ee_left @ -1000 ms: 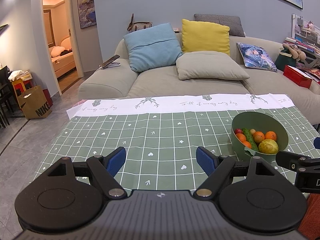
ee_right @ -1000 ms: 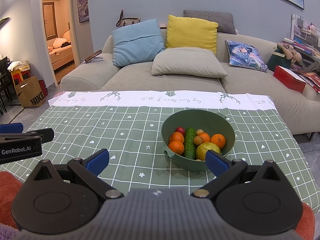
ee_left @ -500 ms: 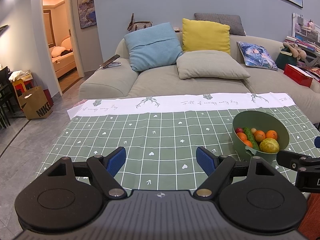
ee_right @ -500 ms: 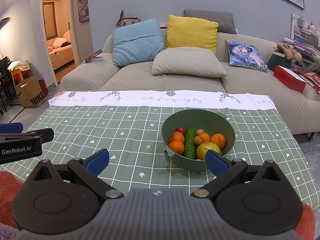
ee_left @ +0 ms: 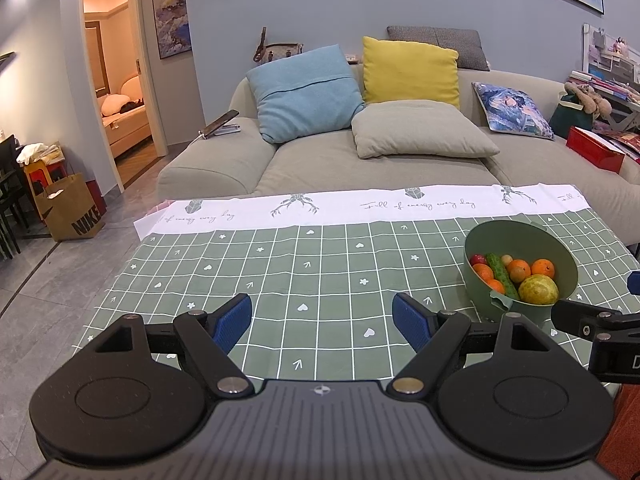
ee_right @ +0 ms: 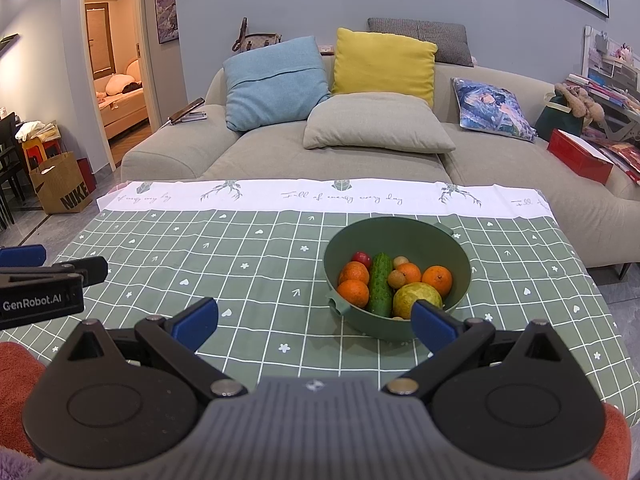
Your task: Organize fruits
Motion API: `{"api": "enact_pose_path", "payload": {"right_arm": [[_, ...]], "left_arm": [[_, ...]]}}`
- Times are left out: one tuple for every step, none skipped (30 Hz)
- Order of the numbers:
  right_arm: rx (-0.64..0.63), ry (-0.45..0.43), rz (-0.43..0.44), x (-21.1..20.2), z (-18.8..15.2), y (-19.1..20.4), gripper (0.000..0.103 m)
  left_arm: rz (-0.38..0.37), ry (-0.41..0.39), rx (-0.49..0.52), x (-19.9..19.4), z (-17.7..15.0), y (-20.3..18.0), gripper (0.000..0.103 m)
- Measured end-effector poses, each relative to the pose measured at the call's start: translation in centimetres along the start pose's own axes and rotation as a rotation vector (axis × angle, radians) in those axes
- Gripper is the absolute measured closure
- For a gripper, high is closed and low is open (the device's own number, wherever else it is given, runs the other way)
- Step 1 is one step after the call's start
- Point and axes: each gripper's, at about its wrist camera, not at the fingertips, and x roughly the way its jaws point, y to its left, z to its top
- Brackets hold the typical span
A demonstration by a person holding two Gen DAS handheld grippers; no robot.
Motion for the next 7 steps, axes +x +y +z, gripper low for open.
{"api": "enact_pose_path", "payload": {"right_arm": [[0.000, 0.001, 0.000, 0.02, -0.06, 0.01, 0.005], [0.000, 0.002, 0.000, 0.11, -0.19, 0.01, 0.005], [0.001, 0.004, 0.001, 0.11, -0.24, 0.03, 0.005], [0.001, 0.005, 0.001, 0.18, -0.37, 0.04, 0.005], [0.002, 0.007, 0.001, 0.27, -0.45, 0.12, 0.005], [0.002, 0.008, 0.001, 0.27, -0.54, 0.16, 0.005], [0.002, 0.009, 0.002, 0.34, -0.58, 0.16, 0.005]], "left_arm": [[-0.002, 0.000, 0.003, 0.06, 0.08, -0.23, 0.010], [-0.003, 0.000, 0.005, 0.09, 0.08, -0.07, 0.010], [-0.003, 0.000, 0.007, 0.05, 0.11, -0.15, 0.010], [-0.004, 0.000, 0.010, 0.05, 0.14, -0.23, 0.010], [-0.005, -0.001, 0.010, 0.09, 0.18, -0.19, 0.010], [-0.004, -0.001, 0.009, 0.09, 0.18, -0.20, 0.010], [-0.005, 0.000, 0.009, 0.10, 0.18, -0.20, 0.009]]}}
